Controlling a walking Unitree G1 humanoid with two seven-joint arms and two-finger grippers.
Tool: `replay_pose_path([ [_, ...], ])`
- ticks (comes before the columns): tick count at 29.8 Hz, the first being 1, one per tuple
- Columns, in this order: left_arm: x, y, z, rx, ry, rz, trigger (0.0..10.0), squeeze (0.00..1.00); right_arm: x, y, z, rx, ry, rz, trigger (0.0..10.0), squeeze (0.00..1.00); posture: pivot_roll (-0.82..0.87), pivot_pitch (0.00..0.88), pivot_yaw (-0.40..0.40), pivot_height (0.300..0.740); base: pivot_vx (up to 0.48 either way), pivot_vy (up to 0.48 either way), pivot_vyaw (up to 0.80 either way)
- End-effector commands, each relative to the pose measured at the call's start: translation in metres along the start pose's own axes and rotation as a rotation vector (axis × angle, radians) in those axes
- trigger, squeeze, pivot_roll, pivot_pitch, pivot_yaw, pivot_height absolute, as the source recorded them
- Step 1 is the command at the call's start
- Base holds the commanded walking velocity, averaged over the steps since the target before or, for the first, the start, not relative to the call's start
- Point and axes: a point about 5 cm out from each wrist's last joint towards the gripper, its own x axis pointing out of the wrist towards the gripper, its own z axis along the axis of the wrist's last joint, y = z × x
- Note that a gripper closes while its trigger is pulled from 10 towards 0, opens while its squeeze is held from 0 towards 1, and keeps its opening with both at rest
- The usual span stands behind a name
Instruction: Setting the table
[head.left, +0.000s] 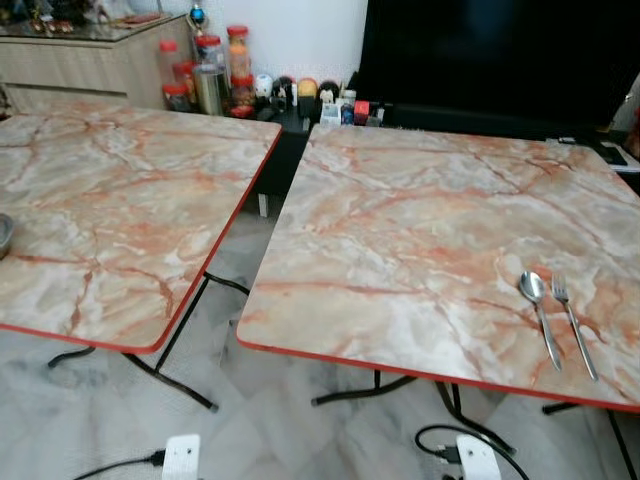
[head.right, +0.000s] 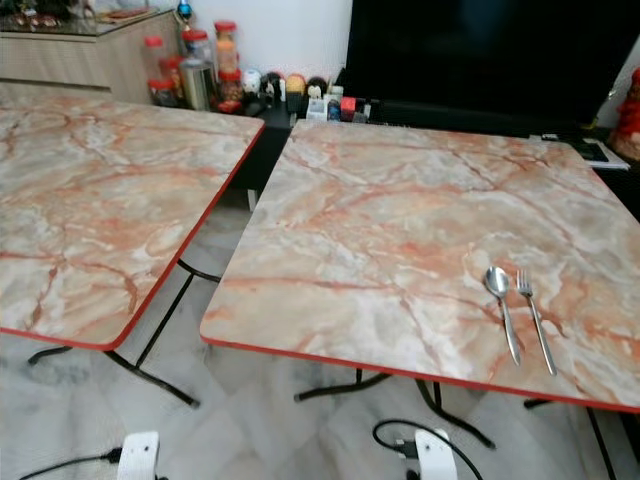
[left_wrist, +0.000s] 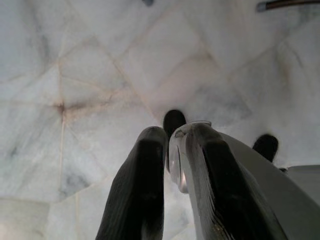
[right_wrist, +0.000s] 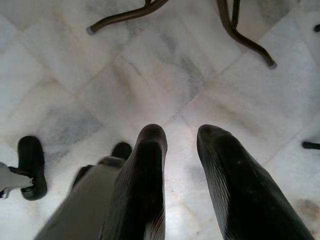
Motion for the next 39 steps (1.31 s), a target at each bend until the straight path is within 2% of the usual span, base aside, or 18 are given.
replay_pose_path([
  [1, 0.0, -0.004, 0.0, 0.012, -0.005, -0.012, 10.0, 0.0, 0.0, -0.006, 0.002, 0.005, -0.007, -0.018, 10.0, 0.0, 0.07, 0.0, -0.067, 0.728, 0.0, -0.307, 0.0],
  [8, 0.0, -0.006, 0.003, 0.015, -0.009, -0.015, 10.0, 0.0, -0.001, -0.009, 0.001, 0.019, -0.008, -0.034, 10.0, 0.0, 0.06, 0.0, -0.074, 0.728, 0.0, -0.177, 0.0],
  [12, 0.001, -0.002, 0.005, -0.014, -0.011, -0.007, 10.0, 0.0, -0.004, -0.029, 0.009, 0.055, -0.059, -0.076, 10.0, 0.0, 0.05, 0.0, -0.083, 0.728, 0.0, 0.0, 0.0],
  [18, 0.001, -0.001, 0.007, -0.021, -0.016, -0.001, 10.0, 0.0, -0.005, -0.039, 0.018, 0.118, -0.107, -0.131, 10.0, 0.0, 0.03, 0.0, -0.079, 0.728, 0.0, 0.0, 0.0],
  [22, 0.001, 0.001, 0.008, -0.025, -0.018, 0.003, 10.0, 0.0, -0.003, -0.029, 0.031, 0.113, -0.158, -0.123, 10.0, 0.0, 0.03, 0.0, -0.077, 0.728, 0.0, 0.0, 0.0],
  [23, 0.001, 0.002, 0.009, -0.026, -0.021, 0.007, 10.0, 0.0, -0.001, -0.019, 0.046, 0.114, -0.215, -0.104, 10.0, 0.0, 0.02, 0.0, -0.064, 0.728, 0.0, 0.0, 0.0],
  [24, 0.001, 0.003, 0.009, -0.022, -0.021, 0.008, 10.0, 0.0, 0.0, -0.016, 0.051, 0.112, -0.238, -0.092, 10.0, 0.0, 0.02, 0.0, -0.061, 0.728, 0.0, 0.0, 0.0],
  [28, 0.002, 0.004, 0.011, -0.006, -0.023, 0.007, 10.0, 0.0, -0.001, -0.011, 0.064, 0.102, -0.307, -0.047, 10.0, 0.0, 0.01, 0.0, -0.047, 0.728, 0.0, 0.0, 0.0],
  [33, 0.002, 0.006, 0.012, 0.008, -0.024, 0.004, 10.0, 0.0, -0.004, -0.014, 0.063, 0.059, -0.364, -0.039, 10.0, 0.0, -0.01, 0.0, -0.033, 0.728, 0.0, 0.0, 0.0],
  [39, 0.0, 0.017, 0.005, 0.034, -0.002, 0.012, 10.0, 0.0, -0.017, -0.017, 0.033, -0.017, -0.469, -0.045, 10.0, 0.0, -0.02, 0.0, -0.011, 0.728, 0.0, 0.0, 0.0],
])
